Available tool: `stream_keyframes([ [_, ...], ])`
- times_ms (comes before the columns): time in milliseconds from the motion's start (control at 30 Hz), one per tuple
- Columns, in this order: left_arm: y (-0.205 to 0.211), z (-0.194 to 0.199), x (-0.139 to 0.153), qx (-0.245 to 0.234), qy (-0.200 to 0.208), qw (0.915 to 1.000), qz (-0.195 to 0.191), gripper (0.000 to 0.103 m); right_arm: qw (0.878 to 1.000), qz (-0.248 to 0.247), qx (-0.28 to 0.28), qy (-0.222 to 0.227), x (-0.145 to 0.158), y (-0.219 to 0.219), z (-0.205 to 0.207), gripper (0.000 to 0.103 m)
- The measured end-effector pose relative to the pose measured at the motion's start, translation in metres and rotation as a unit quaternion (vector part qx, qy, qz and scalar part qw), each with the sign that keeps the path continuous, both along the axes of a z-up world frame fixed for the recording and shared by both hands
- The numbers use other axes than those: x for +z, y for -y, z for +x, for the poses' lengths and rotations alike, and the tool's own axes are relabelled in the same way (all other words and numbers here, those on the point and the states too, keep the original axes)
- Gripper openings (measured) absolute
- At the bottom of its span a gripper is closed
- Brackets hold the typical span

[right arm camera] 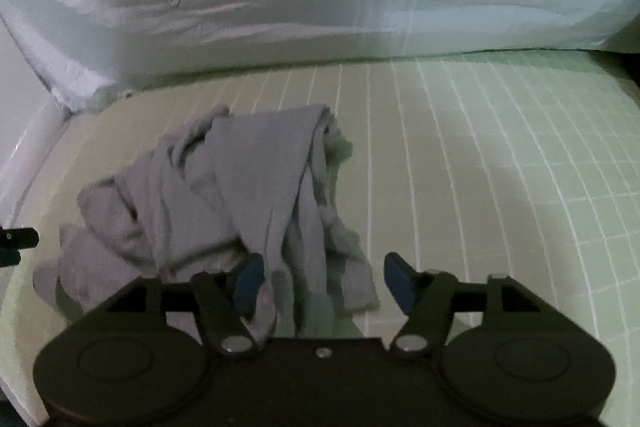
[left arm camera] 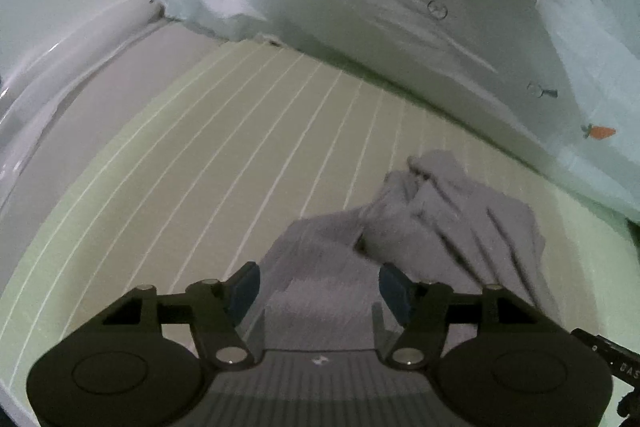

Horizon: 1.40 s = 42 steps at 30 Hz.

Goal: Fold clothes

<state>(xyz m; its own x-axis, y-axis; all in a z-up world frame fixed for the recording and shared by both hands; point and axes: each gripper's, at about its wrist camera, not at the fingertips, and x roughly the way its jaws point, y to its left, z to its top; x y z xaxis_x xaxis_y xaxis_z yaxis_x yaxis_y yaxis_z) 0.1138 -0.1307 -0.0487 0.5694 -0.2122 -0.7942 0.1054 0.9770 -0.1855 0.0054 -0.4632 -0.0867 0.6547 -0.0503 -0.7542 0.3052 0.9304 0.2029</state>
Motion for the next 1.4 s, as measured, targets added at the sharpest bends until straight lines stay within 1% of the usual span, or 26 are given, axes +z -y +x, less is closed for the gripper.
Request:
stream_keyframes([
  [67,0.007,0.011,-0.001,-0.007,0.003,1.0,-0.004,0.067,1.0,0.006,-0.006,0.006,0.001,0.005,0.013,0.07],
  [167,0.019,0.032,-0.01,-0.014,-0.007,0.9996,-0.022,0.067,1.0,0.022,-0.004,0.011,-0.001,0.008,0.041,0.073],
  [233,0.027,0.048,-0.02,-0.02,-0.028,0.9987,-0.038,0.067,0.999,0.039,0.002,0.007,-0.008,0.011,0.064,0.076],
  [333,0.041,0.07,-0.037,-0.029,-0.069,0.996,-0.049,0.066,0.998,0.069,0.002,-0.011,-0.021,0.017,0.098,0.077],
  [400,0.048,0.079,-0.046,-0.037,-0.088,0.9941,-0.051,0.056,0.996,0.086,-0.017,-0.029,-0.032,0.023,0.118,0.078],
  [433,0.05,0.081,-0.048,-0.044,-0.09,0.9936,-0.052,0.037,0.994,0.096,-0.027,-0.033,-0.036,0.025,0.126,0.078],
  [467,0.053,0.083,-0.05,-0.051,-0.091,0.9931,-0.053,0.026,0.993,0.107,-0.034,-0.033,-0.04,0.027,0.131,0.078],
  [500,0.053,0.084,-0.05,-0.054,-0.088,0.9932,-0.054,0.022,0.992,0.119,-0.035,-0.029,-0.042,0.029,0.136,0.069],
  [533,0.053,0.084,-0.049,-0.057,-0.085,0.9933,-0.055,0.018,0.991,0.132,-0.027,-0.022,-0.044,0.028,0.138,0.042],
  [567,0.052,0.083,-0.046,-0.059,-0.075,0.9939,-0.056,0.016,0.991,0.133,-0.018,-0.017,-0.043,0.027,0.139,0.031],
  [600,0.051,0.081,-0.041,-0.062,-0.063,0.9947,-0.053,0.016,0.993,0.121,-0.01,-0.011,-0.04,0.026,0.138,0.01],
  [633,0.05,0.08,-0.034,-0.062,-0.049,0.9958,-0.046,0.015,0.995,0.104,-0.001,0.001,-0.034,0.024,0.134,0.01],
  [700,0.049,0.077,-0.02,-0.06,-0.022,0.9974,-0.034,0.015,0.997,0.076,0.005,0.026,-0.02,0.022,0.124,0.009],
  [800,0.032,0.073,0.01,-0.023,0.013,0.9986,-0.046,0.015,0.994,0.053,-0.042,0.08,0.017,0.032,0.09,0.008],
  [867,0.016,0.065,0.032,0.003,0.049,0.9981,-0.038,0.015,0.988,0.028,-0.087,0.125,0.05,0.045,0.055,0.008],
  [900,0.009,0.061,0.042,0.017,0.065,0.9972,-0.034,0.015,0.985,0.017,-0.102,0.135,0.06,0.05,0.041,0.008],
  [1033,-0.02,0.062,0.04,0.076,0.068,0.9947,-0.016,0.016,0.981,-0.022,-0.138,0.135,0.072,0.067,-0.004,0.008],
  [1067,-0.023,0.066,0.03,0.084,0.05,0.9951,-0.015,0.019,0.983,-0.036,-0.138,0.119,0.065,0.068,-0.009,0.008],
  [1100,-0.024,0.068,0.019,0.093,0.027,0.9952,-0.014,0.022,0.986,-0.054,-0.13,0.088,0.049,0.065,-0.009,0.009],
  [1133,-0.025,0.069,0.009,0.1,0.005,0.9949,-0.012,0.024,0.989,-0.058,-0.125,0.057,0.033,0.063,-0.009,0.009],
  [1167,-0.023,0.068,0.003,0.1,-0.01,0.9949,-0.012,0.025,0.99,-0.044,-0.127,0.032,0.018,0.061,-0.01,0.009],
  [1200,-0.02,0.064,0.002,0.096,-0.009,0.9953,-0.01,0.026,0.991,-0.027,-0.133,0.014,0.006,0.06,-0.013,0.011],
  [1233,-0.017,0.06,0.001,0.093,-0.008,0.9956,-0.007,0.031,0.99,-0.016,-0.14,0.007,0.0,0.059,-0.016,0.013],
  [1267,-0.013,0.056,0.004,0.089,-0.001,0.996,-0.001,0.037,0.989,-0.012,-0.144,0.005,-0.002,0.057,-0.018,0.015],
  [1333,-0.009,0.052,0.008,0.084,0.011,0.9964,0.01,0.042,0.988,-0.003,-0.154,0.002,-0.005,0.054,-0.023,0.026],
  [1400,-0.009,0.052,0.015,0.076,0.024,0.9968,0.01,0.046,0.987,0.006,-0.16,0.01,-0.001,0.056,-0.02,0.041],
])
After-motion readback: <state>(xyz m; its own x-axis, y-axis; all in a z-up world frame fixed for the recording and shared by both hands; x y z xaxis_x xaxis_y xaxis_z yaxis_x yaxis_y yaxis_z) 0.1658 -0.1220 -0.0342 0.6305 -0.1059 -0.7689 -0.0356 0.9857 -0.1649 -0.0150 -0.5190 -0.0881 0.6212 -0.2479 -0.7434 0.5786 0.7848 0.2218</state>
